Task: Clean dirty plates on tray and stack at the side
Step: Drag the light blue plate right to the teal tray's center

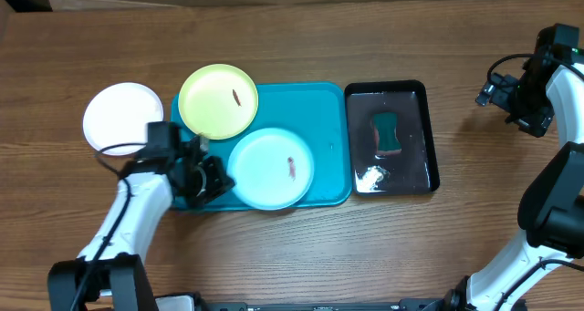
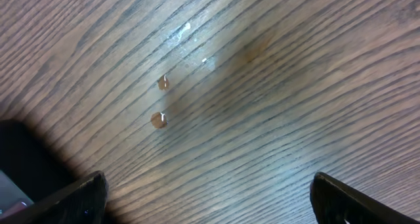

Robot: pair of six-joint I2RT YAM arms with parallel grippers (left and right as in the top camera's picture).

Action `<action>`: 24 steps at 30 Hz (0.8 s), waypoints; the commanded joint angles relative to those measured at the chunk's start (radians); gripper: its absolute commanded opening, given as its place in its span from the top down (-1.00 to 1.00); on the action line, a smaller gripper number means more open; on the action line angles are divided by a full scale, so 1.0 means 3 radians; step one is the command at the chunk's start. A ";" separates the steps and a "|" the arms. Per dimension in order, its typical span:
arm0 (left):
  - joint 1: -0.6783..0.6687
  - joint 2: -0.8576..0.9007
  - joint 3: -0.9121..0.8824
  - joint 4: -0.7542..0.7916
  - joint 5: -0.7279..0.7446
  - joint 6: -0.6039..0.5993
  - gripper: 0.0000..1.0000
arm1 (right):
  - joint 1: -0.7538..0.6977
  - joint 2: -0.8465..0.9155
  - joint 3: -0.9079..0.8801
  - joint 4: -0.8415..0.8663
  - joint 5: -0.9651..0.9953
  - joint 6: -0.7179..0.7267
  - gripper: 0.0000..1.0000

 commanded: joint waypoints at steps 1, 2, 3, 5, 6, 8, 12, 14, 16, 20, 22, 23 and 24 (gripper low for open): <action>-0.0376 -0.0009 -0.0013 0.0313 0.0128 -0.0558 0.92 | -0.0009 -0.0024 0.0062 0.0017 0.0009 0.0014 -1.00; -0.0460 -0.0009 -0.0013 0.0408 0.0086 -0.0676 0.91 | -0.0009 -0.0024 0.0062 0.0017 0.0009 0.0014 -1.00; -0.0563 -0.0009 -0.0013 0.0529 0.0011 -0.0833 0.91 | -0.0009 -0.0024 0.0062 0.0017 0.0009 0.0014 -1.00; -0.0749 -0.0009 -0.0013 0.0706 -0.0177 -0.1083 0.91 | -0.0009 -0.0024 0.0062 0.0017 0.0009 0.0014 -1.00; -0.0843 -0.0009 -0.0013 0.0778 -0.0298 -0.1204 0.91 | -0.0009 -0.0024 0.0062 0.0017 0.0009 0.0014 -1.00; -0.0999 -0.0009 -0.0013 0.0871 -0.0537 -0.1381 0.92 | -0.0009 -0.0024 0.0062 0.0017 0.0009 0.0014 -1.00; -0.1250 -0.0009 -0.0013 0.0942 -0.1122 -0.1680 0.92 | -0.0009 -0.0024 0.0062 0.0017 0.0009 0.0014 -1.00; -0.1335 -0.0009 -0.0013 0.0941 -0.1411 -0.1821 0.92 | -0.0009 -0.0024 0.0062 0.0017 0.0009 0.0014 -1.00; -0.1381 -0.0009 -0.0013 0.0941 -0.1630 -0.1905 0.91 | -0.0009 -0.0024 0.0062 0.0017 0.0009 0.0014 -1.00; -0.1391 -0.0009 -0.0013 0.0955 -0.1813 -0.1994 0.92 | -0.0009 -0.0024 0.0062 0.0017 0.0009 0.0014 -1.00; -0.1392 -0.0008 -0.0013 0.0993 -0.1832 -0.1995 0.92 | -0.0009 -0.0024 0.0062 0.0017 0.0009 0.0014 -1.00; -0.1392 -0.0006 -0.0013 0.1007 -0.1832 -0.1996 0.92 | -0.0009 -0.0024 0.0062 0.0017 0.0009 0.0014 -1.00; -0.1392 -0.0001 -0.0013 0.1025 -0.1831 -0.1995 0.92 | -0.0009 -0.0024 0.0062 0.0017 0.0009 0.0014 -1.00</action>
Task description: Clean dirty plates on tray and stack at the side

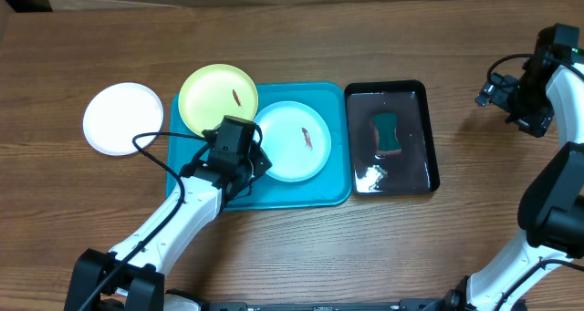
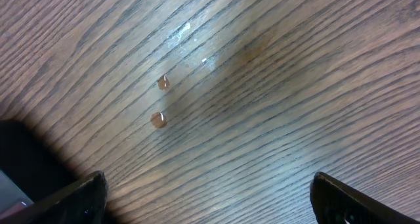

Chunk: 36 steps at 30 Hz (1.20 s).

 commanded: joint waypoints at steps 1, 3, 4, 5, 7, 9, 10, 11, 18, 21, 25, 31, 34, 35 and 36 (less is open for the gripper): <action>-0.0019 0.0004 -0.0010 0.0053 -0.0206 -0.0122 0.91 | -0.0009 -0.0024 0.0062 0.0017 0.0008 0.0014 -1.00; -0.0019 0.0019 -0.0010 0.0053 -0.0196 -0.0121 0.90 | -0.0009 -0.0024 0.0062 0.0017 0.0008 0.0014 -1.00; -0.0019 0.0028 -0.0010 0.0052 -0.0184 -0.0121 0.88 | -0.0009 -0.0024 0.0062 0.0015 0.0008 0.0014 -1.00; -0.0019 0.0039 -0.0010 0.0052 -0.0158 -0.0120 0.83 | -0.0009 -0.0024 0.0062 0.0017 0.0008 0.0014 -1.00; -0.0019 0.0043 -0.0010 0.0052 -0.0079 -0.0100 0.56 | -0.0009 -0.0024 0.0062 0.0017 0.0006 0.0014 -1.00; -0.0018 0.0042 -0.0009 0.0080 0.0060 0.0061 0.07 | -0.0009 -0.0024 0.0062 0.0017 0.0008 0.0014 -1.00; -0.0015 0.0042 -0.0003 0.0102 0.0140 0.0191 -0.05 | -0.0009 -0.0024 0.0062 0.0017 0.0006 0.0014 -1.00; -0.0015 0.0042 0.0011 0.0125 0.0233 0.0360 -0.11 | -0.0009 -0.0024 0.0062 0.0017 0.0008 0.0014 -1.00; 0.0004 0.0041 0.0530 -0.0473 0.0315 0.0832 -0.11 | -0.0009 -0.0024 0.0062 0.0017 0.0006 0.0014 -1.00; 0.0013 0.0041 0.0849 -0.0886 0.0314 0.0950 -0.10 | -0.0009 -0.0024 0.0062 0.0017 0.0008 0.0014 -1.00; 0.0011 0.0041 0.1063 -0.1164 0.0314 0.0969 0.00 | -0.0009 -0.0024 0.0062 0.0017 0.0008 0.0014 -1.00; 0.0003 0.0154 0.1011 -0.1162 0.0186 0.0933 0.09 | -0.0009 -0.0024 0.0062 0.0017 0.0008 0.0014 -1.00; 0.0003 0.0303 0.1002 -0.1155 0.0144 0.0837 0.13 | -0.0009 -0.0024 0.0062 0.0017 0.0008 0.0014 -1.00; 0.0003 0.0369 0.1001 -0.1142 0.0142 0.0825 0.14 | -0.0009 -0.0024 0.0062 0.0017 0.0008 0.0014 -1.00; 0.0003 0.0427 0.1001 -0.1127 0.0140 0.0825 0.16 | -0.0009 -0.0024 0.0062 0.0017 0.0008 0.0014 -1.00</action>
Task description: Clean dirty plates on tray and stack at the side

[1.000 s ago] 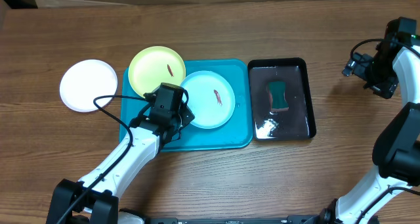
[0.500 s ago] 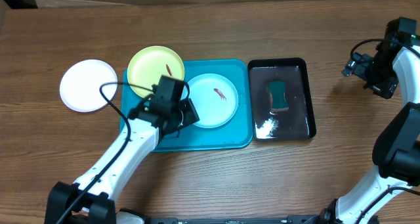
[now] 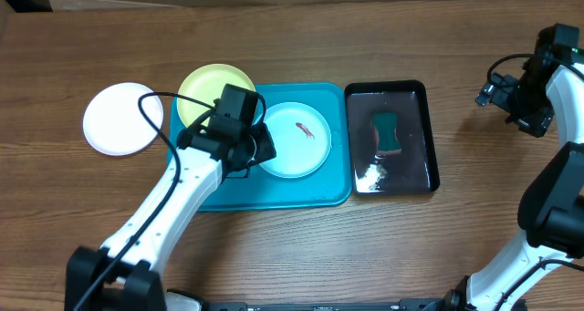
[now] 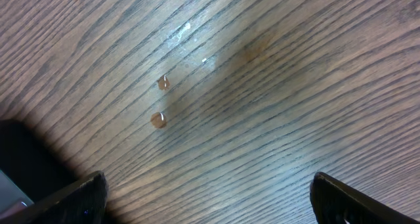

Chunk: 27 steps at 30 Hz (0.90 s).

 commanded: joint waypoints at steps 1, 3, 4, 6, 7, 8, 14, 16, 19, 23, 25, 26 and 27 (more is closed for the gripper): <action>-0.0001 0.0273 -0.0008 0.0047 -0.0088 -0.0041 0.20 | -0.0009 -0.0024 0.0062 0.0015 0.0006 0.0014 -1.00; -0.0001 0.0412 -0.0008 0.0117 -0.0090 -0.0038 0.26 | -0.0009 -0.0024 0.0062 0.0015 0.0006 0.0014 -1.00; -0.0001 0.0482 -0.0008 0.0151 -0.0098 -0.0038 0.43 | -0.0009 -0.0024 0.0062 0.0015 0.0006 0.0014 -1.00; 0.0005 0.0581 -0.0006 0.0201 -0.0102 -0.0038 0.55 | -0.0009 -0.0024 0.0062 0.0015 0.0006 0.0014 -1.00; 0.0005 0.0609 -0.0006 0.0215 -0.0114 -0.0038 0.55 | -0.0009 -0.0024 0.0062 0.0015 0.0006 0.0014 -1.00; 0.0005 0.0632 -0.0006 0.0229 -0.0151 -0.0038 0.58 | -0.0009 -0.0024 0.0062 0.0015 0.0006 0.0014 -1.00; 0.0005 0.0669 -0.0006 0.0251 -0.0308 -0.0050 0.37 | -0.0009 -0.0024 0.0062 0.0015 0.0006 0.0014 -1.00; 0.0005 0.0669 -0.0006 0.0240 -0.0310 -0.0050 0.28 | -0.0009 -0.0024 0.0062 0.0015 0.0006 0.0014 -1.00; 0.0005 0.0669 -0.0008 0.0237 -0.0308 -0.0053 0.30 | -0.0009 -0.0024 0.0062 0.0015 0.0006 0.0014 -1.00; 0.0004 0.0671 -0.0015 0.0235 -0.0312 -0.0076 0.45 | -0.0009 -0.0024 0.0062 0.0015 0.0006 0.0014 -1.00; 0.0004 0.0673 -0.0015 0.0221 -0.0348 -0.0076 0.57 | -0.0009 -0.0024 0.0062 0.0015 0.0006 0.0014 -1.00; 0.0004 0.0673 -0.0015 0.0216 -0.0359 -0.0078 0.57 | -0.0009 -0.0024 0.0062 0.0015 0.0006 0.0014 -1.00; 0.0004 0.0673 -0.0015 0.0215 -0.0357 -0.0078 0.57 | -0.0009 -0.0024 0.0062 0.0015 0.0006 0.0014 -1.00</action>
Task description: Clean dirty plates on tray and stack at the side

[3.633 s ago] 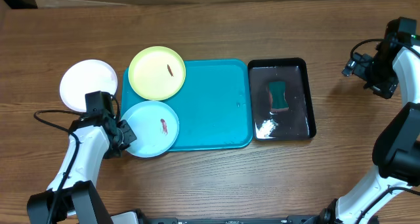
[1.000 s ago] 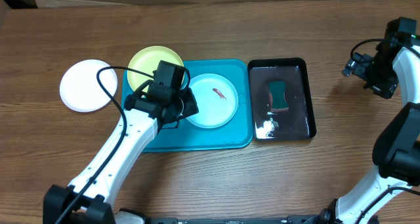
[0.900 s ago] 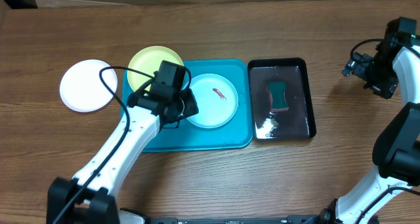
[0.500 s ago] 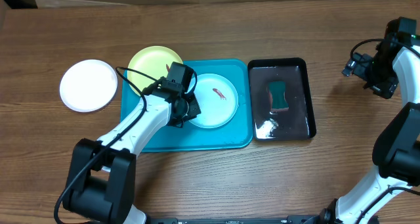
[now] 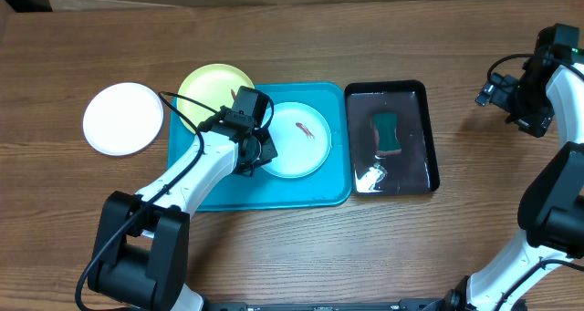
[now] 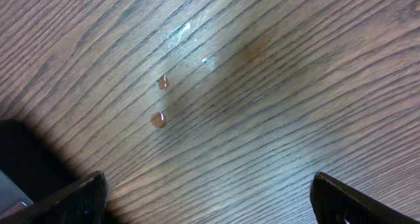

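A light blue plate [image 5: 299, 142] with a red smear lies on the teal tray [image 5: 274, 191]. My left gripper [image 5: 259, 152] sits at that plate's left rim, shut on it. A yellow plate [image 5: 208, 88] lies on the tray's far left corner, partly under my left wrist. A clean white plate [image 5: 123, 119] rests on the table left of the tray. My right gripper [image 6: 210, 207] hangs open over bare wood at the far right [image 5: 522, 99], nothing between its fingertips [image 6: 88, 194].
A black tray [image 5: 429, 133] of water holding a green sponge [image 5: 387, 132] stands right of the teal tray. A few water drops [image 6: 159, 100] dot the wood under the right gripper. The left arm stretches across the tray's front left part.
The left gripper has shifted slightly right along the light blue plate's left rim and the arm's elbow has swung in. The plates and the right arm have not moved.
The left gripper stood at the tray's left edge beside the light blue plate, which lay at the tray's front. Then plate and gripper were further right and back, at the tray's middle. They have stayed there; the right gripper stayed open and still.
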Robot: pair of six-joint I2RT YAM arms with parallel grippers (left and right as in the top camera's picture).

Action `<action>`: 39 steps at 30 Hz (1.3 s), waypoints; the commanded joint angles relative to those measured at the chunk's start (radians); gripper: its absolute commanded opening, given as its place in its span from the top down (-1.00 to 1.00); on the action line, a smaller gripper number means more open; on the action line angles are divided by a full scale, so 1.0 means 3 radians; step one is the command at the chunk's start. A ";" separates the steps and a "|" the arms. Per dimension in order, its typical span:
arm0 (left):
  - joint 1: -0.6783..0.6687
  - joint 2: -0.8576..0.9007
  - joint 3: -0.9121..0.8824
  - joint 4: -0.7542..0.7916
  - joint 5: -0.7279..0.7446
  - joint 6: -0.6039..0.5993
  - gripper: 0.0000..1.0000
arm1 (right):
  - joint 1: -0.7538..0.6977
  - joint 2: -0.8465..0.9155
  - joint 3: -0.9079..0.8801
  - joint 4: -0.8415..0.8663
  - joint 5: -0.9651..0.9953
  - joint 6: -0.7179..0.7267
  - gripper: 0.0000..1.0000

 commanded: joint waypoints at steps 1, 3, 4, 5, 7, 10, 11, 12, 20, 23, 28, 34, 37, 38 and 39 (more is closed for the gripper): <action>0.0004 0.0031 -0.0013 -0.0011 -0.0089 -0.0005 0.55 | -0.0009 -0.0024 0.0062 0.0015 0.0008 0.0013 -1.00; 0.0005 0.0031 -0.0013 -0.0034 -0.0092 -0.0006 0.51 | -0.0009 -0.0024 0.0062 0.0015 0.0008 0.0013 -1.00; 0.0005 0.0031 -0.0014 -0.0048 -0.0092 -0.0006 0.51 | -0.0009 -0.0024 0.0062 0.0015 0.0008 0.0013 -1.00; 0.0005 0.0031 -0.0014 -0.0060 -0.0092 -0.0006 0.50 | -0.0009 -0.0024 0.0062 0.0015 0.0008 0.0013 -1.00; 0.0005 0.0031 -0.0014 -0.0070 -0.0092 -0.0006 0.49 | -0.0009 -0.0024 0.0062 0.0018 0.0004 0.0014 -1.00; 0.0000 0.0031 -0.0014 -0.0070 -0.0093 -0.0006 0.49 | -0.0008 -0.0024 0.0062 0.0106 -0.0025 0.0014 -1.00; -0.0001 0.0031 -0.0014 -0.0070 -0.0098 -0.0006 0.49 | -0.0005 -0.0024 0.0062 0.0150 -0.0057 0.0014 -1.00; -0.0001 0.0031 -0.0014 -0.0071 -0.0099 -0.0006 0.50 | -0.0006 -0.0024 0.0062 0.0207 -0.0111 0.0014 -1.00; -0.0001 0.0164 -0.0014 -0.0060 -0.0103 -0.0033 0.51 | -0.0006 -0.0024 0.0062 0.0178 -0.1756 0.0020 -1.00; -0.0001 0.0253 -0.0014 -0.0039 -0.0100 -0.0043 0.53 | -0.0006 -0.0024 0.0064 0.0238 -0.2215 -0.0127 -0.88; -0.0001 0.0284 -0.0011 -0.0032 -0.0098 -0.0042 0.53 | 0.0029 -0.0057 0.0239 0.0058 -0.2193 -0.0198 -0.26; 0.0000 0.0281 0.0022 -0.0037 -0.0093 -0.0039 0.48 | 0.0345 -0.0211 0.0429 -0.0303 -0.1443 -0.0345 -0.42; 0.0003 0.0281 0.0039 -0.0034 -0.0092 -0.0039 0.43 | 0.0581 -0.0238 0.0431 -0.0362 -0.1036 -0.0343 -0.48; 0.0005 0.0281 0.0050 -0.0036 -0.0090 -0.0039 0.43 | 0.0669 -0.0237 0.0431 -0.0375 -0.0891 -0.0342 -0.49; 0.0005 0.0281 0.0060 -0.0036 -0.0090 -0.0039 0.42 | 0.0765 -0.0235 0.0431 -0.0387 -0.0735 -0.0342 -0.50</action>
